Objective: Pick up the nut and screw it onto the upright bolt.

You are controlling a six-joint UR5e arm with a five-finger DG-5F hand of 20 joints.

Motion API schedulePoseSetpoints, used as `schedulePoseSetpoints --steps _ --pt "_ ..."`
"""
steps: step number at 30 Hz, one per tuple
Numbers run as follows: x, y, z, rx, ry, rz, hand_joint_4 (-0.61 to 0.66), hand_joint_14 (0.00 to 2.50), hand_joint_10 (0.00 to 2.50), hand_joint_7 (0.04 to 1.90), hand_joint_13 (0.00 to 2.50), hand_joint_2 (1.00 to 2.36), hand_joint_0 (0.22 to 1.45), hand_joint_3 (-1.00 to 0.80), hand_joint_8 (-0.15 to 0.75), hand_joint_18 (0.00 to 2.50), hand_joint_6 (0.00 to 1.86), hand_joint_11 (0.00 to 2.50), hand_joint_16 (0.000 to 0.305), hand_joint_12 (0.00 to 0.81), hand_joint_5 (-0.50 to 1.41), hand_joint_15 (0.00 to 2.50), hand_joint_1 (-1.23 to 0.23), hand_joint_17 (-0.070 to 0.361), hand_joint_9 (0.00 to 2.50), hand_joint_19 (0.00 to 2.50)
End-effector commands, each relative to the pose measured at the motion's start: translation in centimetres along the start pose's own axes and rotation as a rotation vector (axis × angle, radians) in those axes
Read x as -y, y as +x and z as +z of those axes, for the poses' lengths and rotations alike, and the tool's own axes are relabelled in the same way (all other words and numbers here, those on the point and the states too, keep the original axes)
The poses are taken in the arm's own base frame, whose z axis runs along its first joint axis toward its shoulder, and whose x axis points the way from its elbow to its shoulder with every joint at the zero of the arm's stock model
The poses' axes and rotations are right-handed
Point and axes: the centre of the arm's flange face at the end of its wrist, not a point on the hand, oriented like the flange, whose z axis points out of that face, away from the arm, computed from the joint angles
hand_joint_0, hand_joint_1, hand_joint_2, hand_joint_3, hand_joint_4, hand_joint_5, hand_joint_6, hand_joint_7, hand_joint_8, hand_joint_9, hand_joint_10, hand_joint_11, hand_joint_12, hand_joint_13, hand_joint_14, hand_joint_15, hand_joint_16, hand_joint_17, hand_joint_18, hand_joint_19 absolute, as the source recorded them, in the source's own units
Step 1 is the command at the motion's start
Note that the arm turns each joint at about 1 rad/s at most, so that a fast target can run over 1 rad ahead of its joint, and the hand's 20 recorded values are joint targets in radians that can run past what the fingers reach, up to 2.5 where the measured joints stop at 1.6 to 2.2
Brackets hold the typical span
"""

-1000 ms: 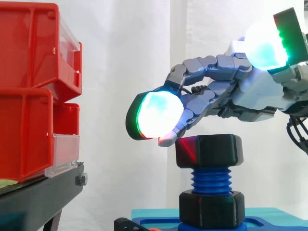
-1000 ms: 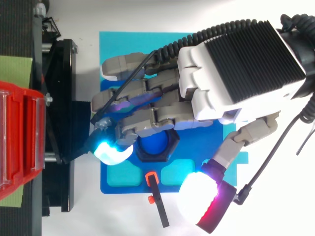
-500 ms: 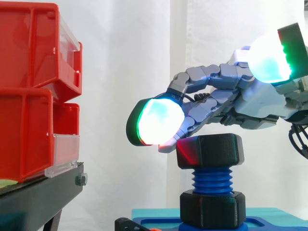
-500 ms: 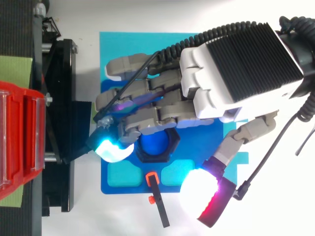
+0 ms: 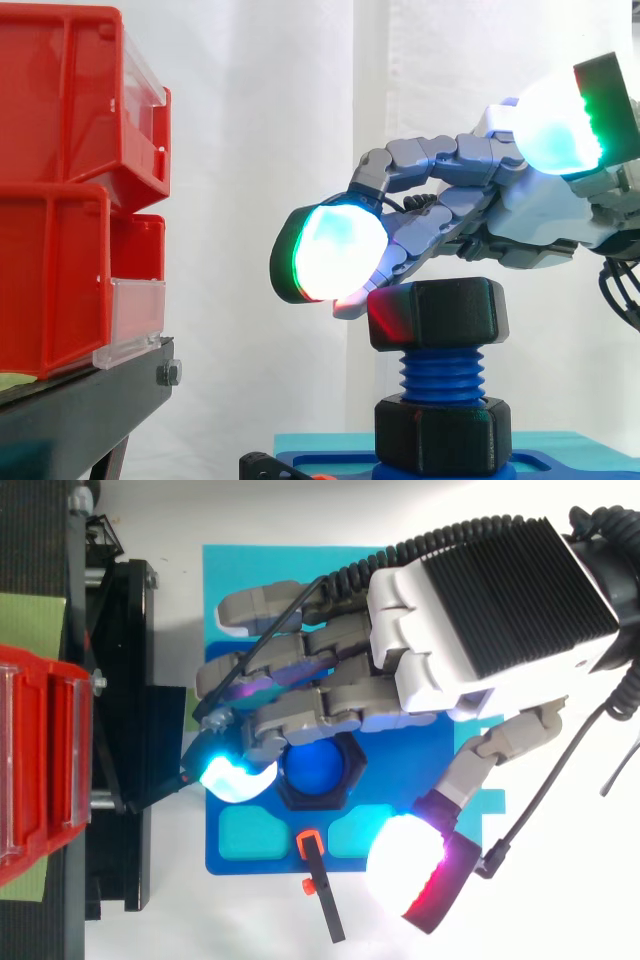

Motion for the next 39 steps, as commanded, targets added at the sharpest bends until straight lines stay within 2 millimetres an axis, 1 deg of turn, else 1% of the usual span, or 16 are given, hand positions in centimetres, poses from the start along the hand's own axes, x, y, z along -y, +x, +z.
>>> schedulePoseSetpoints --steps 1,5,9,10,16,19,21,22,26,28,29,34,39 --pt "0.2 -0.1 -0.1 0.002 -0.002 -0.002 0.15 0.0 0.0 1.22 0.37 1.0 0.49 -0.5 0.235 0.03 0.5 0.0 0.01 0.138 -0.06 0.0 -0.22 0.023 0.77 0.0" --pt "0.4 -0.3 -0.3 0.002 -0.004 -0.003 0.15 0.0 0.0 1.27 0.38 1.0 0.49 -0.5 0.237 0.05 0.5 0.0 0.01 0.138 -0.05 0.0 -0.23 0.023 0.79 0.0" --pt "0.7 -0.6 -0.5 0.004 -0.007 -0.007 0.13 0.0 0.0 1.37 0.41 1.0 0.49 -0.5 0.239 0.07 0.5 0.0 0.01 0.138 -0.04 0.0 -0.23 0.022 0.81 0.0" --pt "1.0 -0.8 -0.8 0.004 -0.009 -0.01 0.11 0.0 0.0 1.41 0.42 1.0 0.5 -0.5 0.245 0.08 0.5 0.0 0.01 0.138 -0.04 0.0 -0.24 0.022 0.82 0.0" --pt "1.5 -1.1 -1.1 0.006 -0.01 -0.013 0.09 0.0 0.0 1.53 0.49 1.0 0.5 -0.5 0.251 0.13 0.5 0.0 0.01 0.153 -0.05 0.0 -0.25 0.023 0.91 0.0" --pt "1.5 -1.3 -1.2 0.006 -0.012 -0.014 0.09 0.0 0.0 1.55 0.53 1.0 0.5 -0.5 0.255 0.16 0.5 0.01 0.01 0.161 -0.05 0.0 -0.25 0.023 0.99 0.0" --pt "1.8 -1.2 -1.3 0.005 -0.01 -0.015 0.1 0.0 0.0 1.55 0.54 1.0 0.5 -0.5 0.26 0.17 0.5 0.06 0.01 0.164 -0.05 0.0 -0.25 0.023 1.02 0.0" --pt "1.8 -1.2 -1.3 0.005 -0.01 -0.015 0.09 0.0 0.0 1.55 0.56 1.0 0.5 -0.5 0.265 0.17 0.5 0.12 0.01 0.17 -0.05 0.0 -0.26 0.023 1.07 0.0" --pt "1.8 -1.4 -1.4 0.005 -0.008 -0.015 0.09 0.0 0.01 1.57 0.59 1.0 0.5 -0.5 0.265 0.2 0.5 0.2 0.011 0.173 -0.05 0.0 -0.26 0.024 1.14 0.0" --pt "1.9 -1.4 -1.5 0.005 -0.006 -0.013 0.1 0.0 0.01 1.55 0.62 1.0 0.5 -0.5 0.27 0.22 0.51 0.32 0.011 0.18 -0.05 0.0 -0.26 0.024 1.22 0.0" --pt "1.9 -1.4 -1.5 0.005 -0.006 -0.013 0.1 0.0 0.01 1.54 0.63 1.0 0.5 -0.5 0.267 0.22 0.51 0.34 0.011 0.18 -0.05 0.0 -0.26 0.024 1.23 0.0" --pt "2.0 -1.5 -1.6 0.004 -0.014 -0.017 0.1 0.0 0.01 1.56 0.71 1.0 0.51 -0.5 0.27 0.27 0.53 0.38 0.012 0.191 -0.03 0.0 -0.27 0.026 1.29 0.0" --pt "2.2 -1.7 -1.8 0.004 -0.014 -0.018 0.12 0.0 0.01 1.57 0.79 1.0 0.51 -0.5 0.255 0.34 0.52 0.35 0.011 0.192 0.01 0.0 -0.27 0.024 1.36 0.0"
